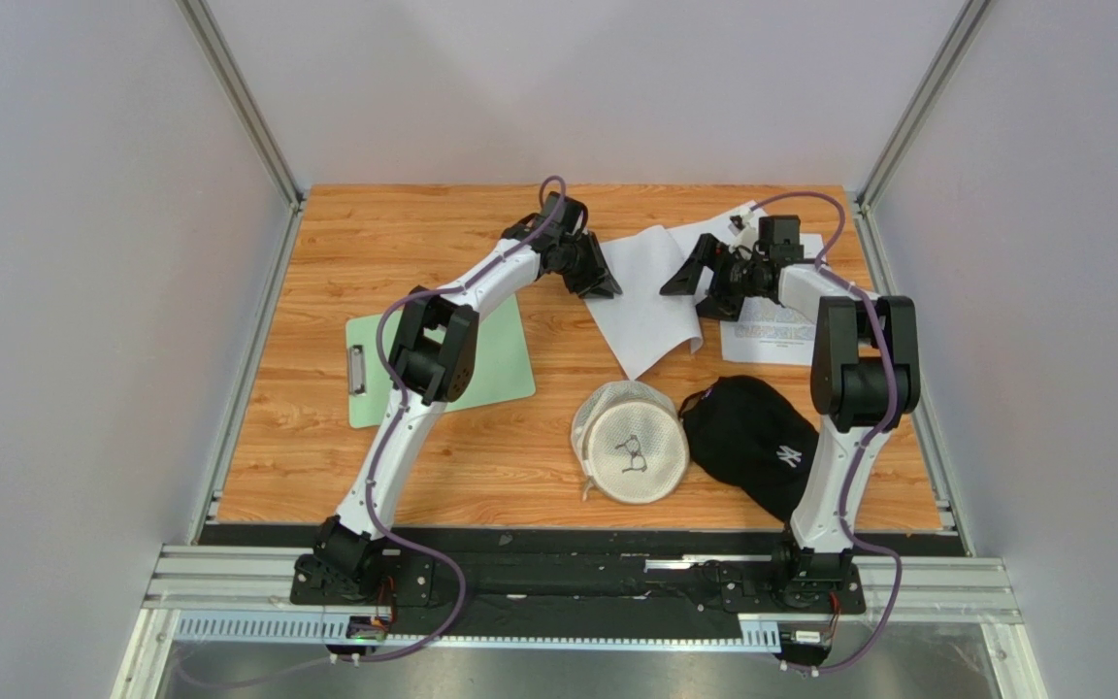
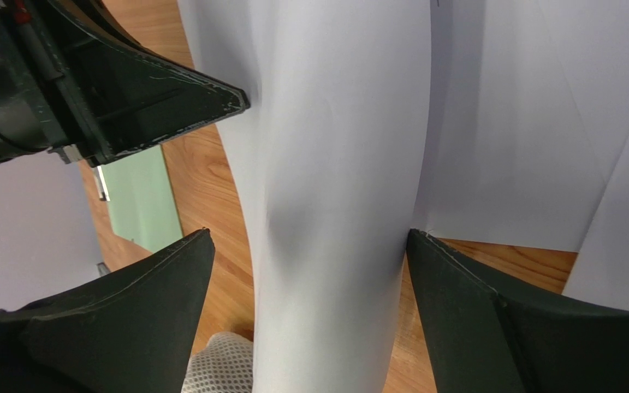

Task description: Put the files into the folder

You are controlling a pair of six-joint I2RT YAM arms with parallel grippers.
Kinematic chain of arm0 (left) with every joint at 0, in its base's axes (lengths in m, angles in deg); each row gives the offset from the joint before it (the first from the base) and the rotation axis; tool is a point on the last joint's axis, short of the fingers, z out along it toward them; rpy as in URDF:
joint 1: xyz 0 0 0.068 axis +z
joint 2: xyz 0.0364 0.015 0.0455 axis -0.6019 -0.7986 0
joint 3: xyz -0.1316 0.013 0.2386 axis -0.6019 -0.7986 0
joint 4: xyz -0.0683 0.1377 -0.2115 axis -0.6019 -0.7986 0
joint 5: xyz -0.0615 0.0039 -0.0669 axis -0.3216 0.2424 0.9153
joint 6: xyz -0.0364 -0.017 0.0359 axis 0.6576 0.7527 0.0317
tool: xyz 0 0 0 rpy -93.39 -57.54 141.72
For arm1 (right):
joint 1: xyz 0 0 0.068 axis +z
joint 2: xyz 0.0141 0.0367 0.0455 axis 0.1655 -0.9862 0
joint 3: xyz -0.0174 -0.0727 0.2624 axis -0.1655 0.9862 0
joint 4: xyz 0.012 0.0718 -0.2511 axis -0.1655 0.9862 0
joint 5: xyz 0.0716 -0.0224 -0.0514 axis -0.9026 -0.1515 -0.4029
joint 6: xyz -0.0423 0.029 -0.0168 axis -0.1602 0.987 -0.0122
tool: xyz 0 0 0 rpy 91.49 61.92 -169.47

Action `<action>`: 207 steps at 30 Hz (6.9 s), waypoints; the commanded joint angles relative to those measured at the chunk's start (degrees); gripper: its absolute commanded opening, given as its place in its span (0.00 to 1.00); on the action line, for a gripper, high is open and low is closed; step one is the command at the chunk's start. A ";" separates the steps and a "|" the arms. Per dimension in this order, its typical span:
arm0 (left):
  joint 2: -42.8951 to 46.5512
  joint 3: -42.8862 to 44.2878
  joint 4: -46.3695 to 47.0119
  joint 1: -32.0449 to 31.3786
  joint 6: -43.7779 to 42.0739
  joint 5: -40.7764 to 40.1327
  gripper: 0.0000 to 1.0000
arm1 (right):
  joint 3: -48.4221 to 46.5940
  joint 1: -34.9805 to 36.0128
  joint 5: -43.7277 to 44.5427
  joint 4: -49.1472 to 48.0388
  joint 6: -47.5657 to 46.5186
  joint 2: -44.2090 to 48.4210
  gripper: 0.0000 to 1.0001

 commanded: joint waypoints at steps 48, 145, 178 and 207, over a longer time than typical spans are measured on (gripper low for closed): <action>3.74 -2.57 -1.18 0.82 -1.65 2.39 0.30 | 14.75 -4.95 -19.61 -31.96 27.77 7.49 0.79; 71.34 -71.38 -3.84 42.40 -19.67 -4.38 0.62 | -37.62 35.04 -4.06 17.52 -17.41 -17.45 0.00; 51.47 -71.47 6.46 33.17 -4.46 -8.69 0.45 | -10.76 32.49 -0.63 -9.79 11.48 -5.52 0.60; 53.85 -56.89 -15.32 35.62 -33.46 -23.29 0.59 | -23.03 31.79 -2.82 -7.00 -2.73 -15.87 0.00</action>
